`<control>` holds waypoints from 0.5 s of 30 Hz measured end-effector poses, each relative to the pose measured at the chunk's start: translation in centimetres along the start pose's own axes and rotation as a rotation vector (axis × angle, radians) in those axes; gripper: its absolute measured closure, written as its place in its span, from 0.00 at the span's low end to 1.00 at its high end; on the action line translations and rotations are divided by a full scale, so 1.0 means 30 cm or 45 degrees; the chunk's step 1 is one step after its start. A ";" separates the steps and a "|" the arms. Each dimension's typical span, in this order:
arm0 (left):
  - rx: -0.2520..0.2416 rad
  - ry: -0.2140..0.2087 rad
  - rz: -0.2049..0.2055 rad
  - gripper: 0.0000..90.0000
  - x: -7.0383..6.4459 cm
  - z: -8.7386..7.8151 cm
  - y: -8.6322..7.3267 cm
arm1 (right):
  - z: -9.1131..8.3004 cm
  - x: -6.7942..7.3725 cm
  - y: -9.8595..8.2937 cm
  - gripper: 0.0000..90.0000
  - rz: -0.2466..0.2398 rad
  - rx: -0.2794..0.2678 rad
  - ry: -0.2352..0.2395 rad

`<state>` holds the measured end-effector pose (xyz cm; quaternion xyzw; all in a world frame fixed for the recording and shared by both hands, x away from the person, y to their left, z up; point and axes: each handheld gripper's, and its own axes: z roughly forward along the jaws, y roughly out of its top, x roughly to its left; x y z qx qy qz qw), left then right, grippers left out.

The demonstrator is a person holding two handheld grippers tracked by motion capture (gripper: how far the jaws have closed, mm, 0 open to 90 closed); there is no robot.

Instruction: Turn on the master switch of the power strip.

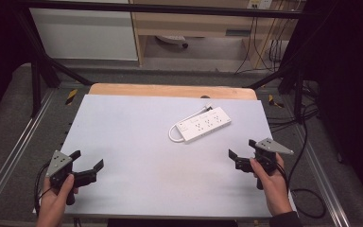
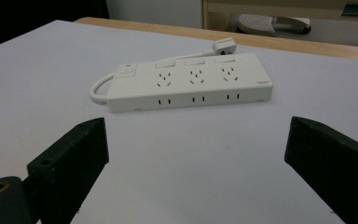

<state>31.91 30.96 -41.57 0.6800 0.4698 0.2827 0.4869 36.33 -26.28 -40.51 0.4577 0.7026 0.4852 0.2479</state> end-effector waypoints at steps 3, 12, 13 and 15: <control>0.002 0.003 -0.001 0.06 0.000 0.000 -0.001 | -0.004 -0.009 -0.025 0.07 0.008 0.007 -0.010; 0.000 0.000 0.000 0.06 0.000 -0.001 0.000 | 0.007 -0.001 -0.099 0.07 0.008 0.075 -0.018; -0.001 0.001 0.000 0.06 0.000 -0.001 0.000 | 0.012 0.003 -0.105 0.07 0.001 0.088 -0.018; -0.002 0.002 0.003 0.06 0.000 -0.002 0.001 | 0.021 0.010 -0.114 0.07 -0.012 0.107 -0.014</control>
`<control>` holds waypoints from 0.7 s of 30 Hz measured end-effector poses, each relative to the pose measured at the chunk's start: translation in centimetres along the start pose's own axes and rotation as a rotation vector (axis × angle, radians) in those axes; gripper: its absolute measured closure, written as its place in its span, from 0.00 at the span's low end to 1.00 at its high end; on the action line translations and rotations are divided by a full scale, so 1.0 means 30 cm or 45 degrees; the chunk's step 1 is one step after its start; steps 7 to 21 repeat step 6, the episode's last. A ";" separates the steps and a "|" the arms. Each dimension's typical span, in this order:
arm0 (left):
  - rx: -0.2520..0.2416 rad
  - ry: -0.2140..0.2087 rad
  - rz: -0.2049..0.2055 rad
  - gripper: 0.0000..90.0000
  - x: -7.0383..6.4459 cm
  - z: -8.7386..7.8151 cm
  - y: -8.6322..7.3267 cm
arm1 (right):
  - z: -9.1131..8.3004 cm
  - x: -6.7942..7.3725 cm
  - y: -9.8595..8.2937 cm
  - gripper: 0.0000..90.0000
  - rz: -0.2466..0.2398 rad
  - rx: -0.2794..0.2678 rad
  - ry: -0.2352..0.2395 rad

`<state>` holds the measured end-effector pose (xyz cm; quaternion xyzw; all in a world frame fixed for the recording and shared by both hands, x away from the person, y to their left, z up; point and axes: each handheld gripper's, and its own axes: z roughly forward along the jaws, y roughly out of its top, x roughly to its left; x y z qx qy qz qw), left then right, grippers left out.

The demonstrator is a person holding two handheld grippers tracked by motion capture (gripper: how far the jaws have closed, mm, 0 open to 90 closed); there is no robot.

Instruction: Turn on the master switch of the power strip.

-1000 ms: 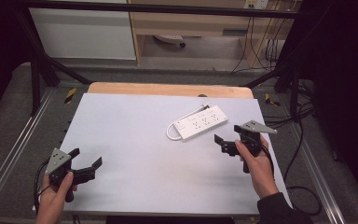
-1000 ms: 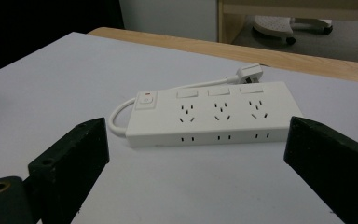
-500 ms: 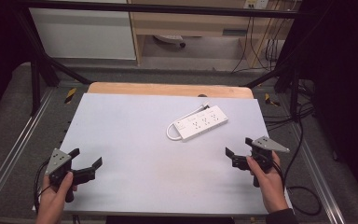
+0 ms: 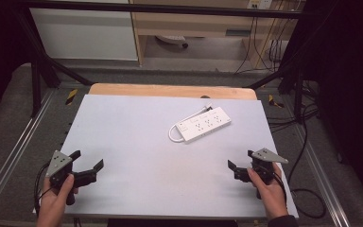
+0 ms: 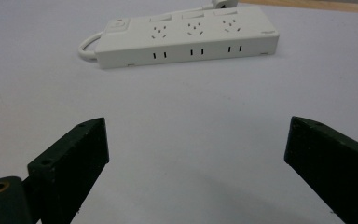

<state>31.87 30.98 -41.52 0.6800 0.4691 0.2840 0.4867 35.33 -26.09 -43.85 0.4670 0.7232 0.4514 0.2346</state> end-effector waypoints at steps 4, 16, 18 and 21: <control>-0.001 0.000 0.000 0.06 -0.001 0.000 0.000 | 0.027 0.013 -0.012 0.07 -0.020 0.053 -0.006; -0.002 -0.002 0.002 0.06 -0.001 0.001 0.001 | 0.049 0.014 -0.020 0.07 -0.043 0.109 -0.029; -0.002 -0.002 0.002 0.06 -0.001 0.001 0.001 | 0.049 0.014 -0.020 0.07 -0.043 0.109 -0.029; -0.002 -0.002 0.002 0.06 -0.001 0.001 0.001 | 0.049 0.014 -0.020 0.07 -0.043 0.109 -0.029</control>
